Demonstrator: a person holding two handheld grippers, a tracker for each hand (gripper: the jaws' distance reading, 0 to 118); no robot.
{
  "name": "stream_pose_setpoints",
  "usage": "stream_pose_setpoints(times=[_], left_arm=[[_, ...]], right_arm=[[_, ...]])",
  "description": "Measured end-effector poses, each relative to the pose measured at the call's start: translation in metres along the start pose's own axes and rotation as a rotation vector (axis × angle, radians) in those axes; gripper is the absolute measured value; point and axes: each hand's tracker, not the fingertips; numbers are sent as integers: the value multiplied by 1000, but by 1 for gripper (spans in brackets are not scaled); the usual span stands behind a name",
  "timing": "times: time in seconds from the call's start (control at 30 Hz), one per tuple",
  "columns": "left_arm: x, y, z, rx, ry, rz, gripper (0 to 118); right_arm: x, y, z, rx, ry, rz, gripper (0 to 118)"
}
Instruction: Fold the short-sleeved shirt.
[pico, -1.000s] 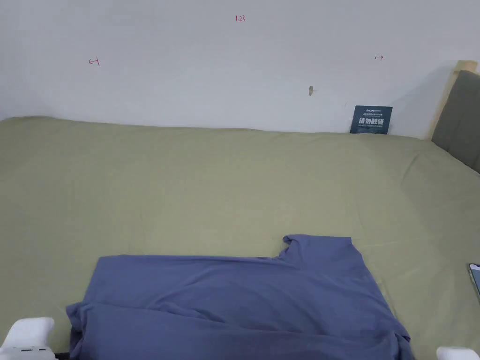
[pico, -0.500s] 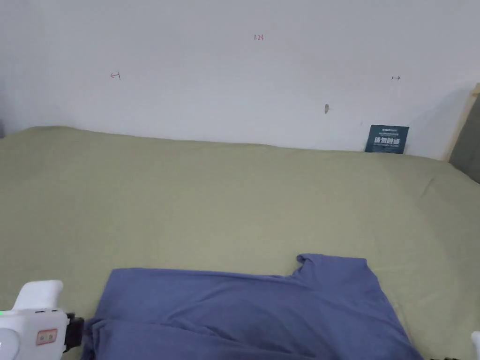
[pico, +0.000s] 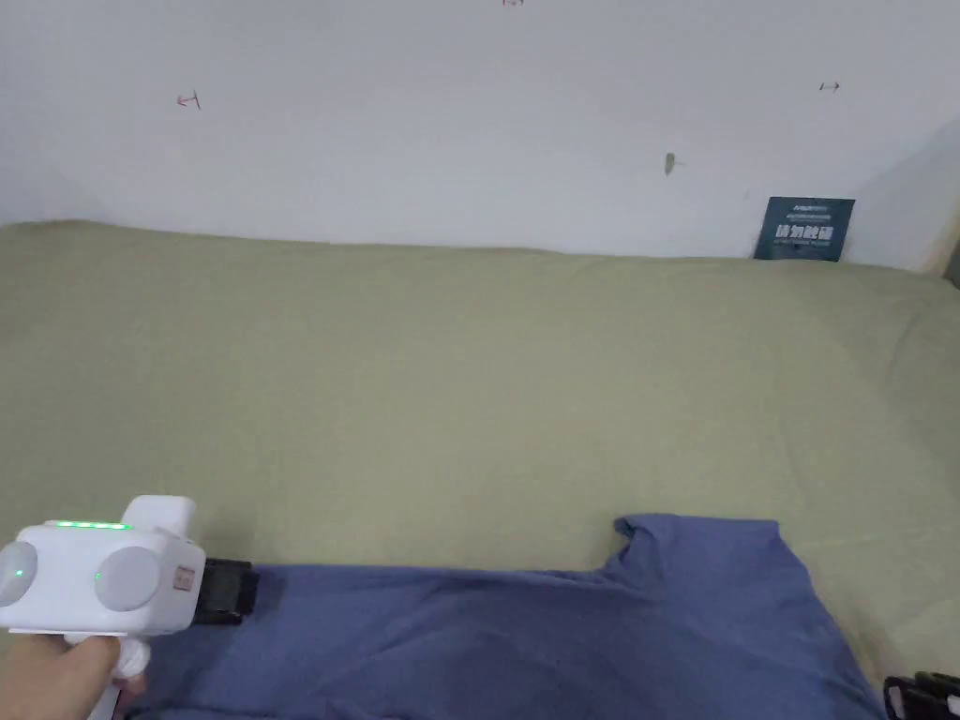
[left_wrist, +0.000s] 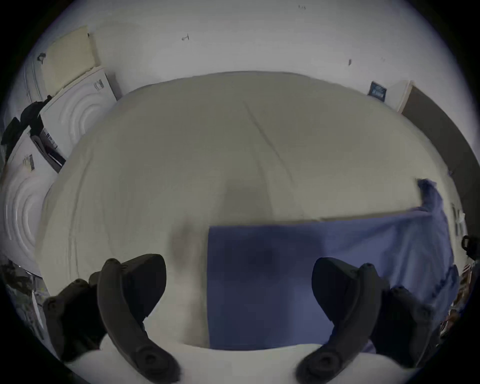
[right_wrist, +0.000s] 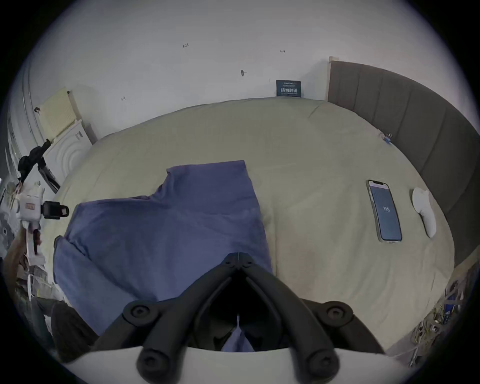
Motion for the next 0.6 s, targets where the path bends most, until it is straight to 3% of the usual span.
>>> stream_pose_setpoints(times=[0.13, 0.17, 0.23, 0.3, 0.33, 0.43, 0.5, 0.53, 0.57, 0.6], left_arm=[[7, -4, -8, -63, 3, -23, 112], [7, -6, -3, -48, -13, -21, 103], [8, -4, 3, -59, -115, 11, 65], [12, -1, 12, -41, -116, -22, 5], [14, -1, 13, -38, -160, -36, 5], [18, 3, 11, -49, -106, -67, 5], [16, 3, 9, -52, -111, -44, 5], [13, 3, 8, -54, -119, -27, 5], [13, 3, 8, -55, -121, -23, 5], [13, 4, 8, -56, -124, -15, 5]], right_arm=[[6, 2, -13, -30, -9, 7, 0], [7, 5, -15, -35, -12, 11, 0], [9, 15, -22, -36, -13, 23, 0], [8, 27, -32, -38, -17, 34, 0], [8, 34, -39, -48, -12, 39, 0], [6, 54, -61, -60, -8, 35, 4], [7, 68, -84, -121, -7, 8, 89], [7, 71, -95, -161, -20, -7, 118], [7, 72, -109, -210, -18, -10, 109], [7, 80, -115, -136, -22, -7, 104]])
